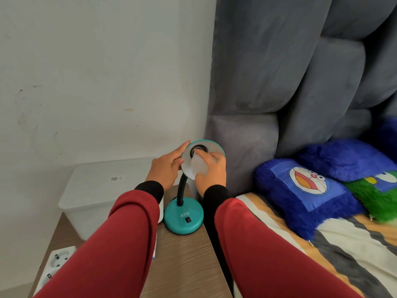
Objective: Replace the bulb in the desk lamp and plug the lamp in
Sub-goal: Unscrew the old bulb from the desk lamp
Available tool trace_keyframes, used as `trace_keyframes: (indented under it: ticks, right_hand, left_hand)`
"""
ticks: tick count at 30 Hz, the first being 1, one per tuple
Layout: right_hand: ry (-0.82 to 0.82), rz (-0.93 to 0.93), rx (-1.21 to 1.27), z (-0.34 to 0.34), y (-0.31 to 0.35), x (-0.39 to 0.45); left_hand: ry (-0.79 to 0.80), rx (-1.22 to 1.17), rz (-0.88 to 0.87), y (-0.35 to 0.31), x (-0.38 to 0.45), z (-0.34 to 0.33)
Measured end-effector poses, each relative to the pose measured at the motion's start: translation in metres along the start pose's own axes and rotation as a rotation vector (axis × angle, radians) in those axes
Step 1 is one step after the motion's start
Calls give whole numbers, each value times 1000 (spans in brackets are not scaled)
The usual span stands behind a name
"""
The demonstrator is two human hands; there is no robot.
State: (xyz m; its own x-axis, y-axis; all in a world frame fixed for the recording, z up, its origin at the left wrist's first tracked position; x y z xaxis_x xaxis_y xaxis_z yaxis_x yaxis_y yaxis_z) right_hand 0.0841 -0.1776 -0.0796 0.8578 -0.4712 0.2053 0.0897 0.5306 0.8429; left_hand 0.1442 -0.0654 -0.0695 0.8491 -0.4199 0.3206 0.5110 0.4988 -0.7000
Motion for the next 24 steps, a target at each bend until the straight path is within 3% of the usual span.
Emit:
trace_keyframes:
  ticks: [4, 13, 24]
  right_hand:
    - [-15, -35, 62, 1, 1, 3]
    - [-84, -43, -88, 8, 1, 3]
    - [-77, -67, 53, 10, -1, 1]
  left_hand:
    - [-5, -7, 3, 2, 0, -1]
    - [-10, 27, -13, 1, 1, 0]
    - [-9, 23, 0, 1, 0, 0]
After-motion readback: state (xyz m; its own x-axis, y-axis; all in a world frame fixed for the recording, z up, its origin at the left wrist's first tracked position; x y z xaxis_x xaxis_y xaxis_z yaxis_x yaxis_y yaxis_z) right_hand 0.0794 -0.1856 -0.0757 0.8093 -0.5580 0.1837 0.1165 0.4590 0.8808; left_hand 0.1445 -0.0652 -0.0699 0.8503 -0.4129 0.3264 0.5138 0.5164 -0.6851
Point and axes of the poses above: each hand's wrist, its own x-axis towards the middle knuckle, its own z-axis out of the back of the hand, y = z × x, the point moved 5 cm from there along x, towards the middle knuckle, and after that the axes turned 1 degree about -z, right-handed, at the moved point
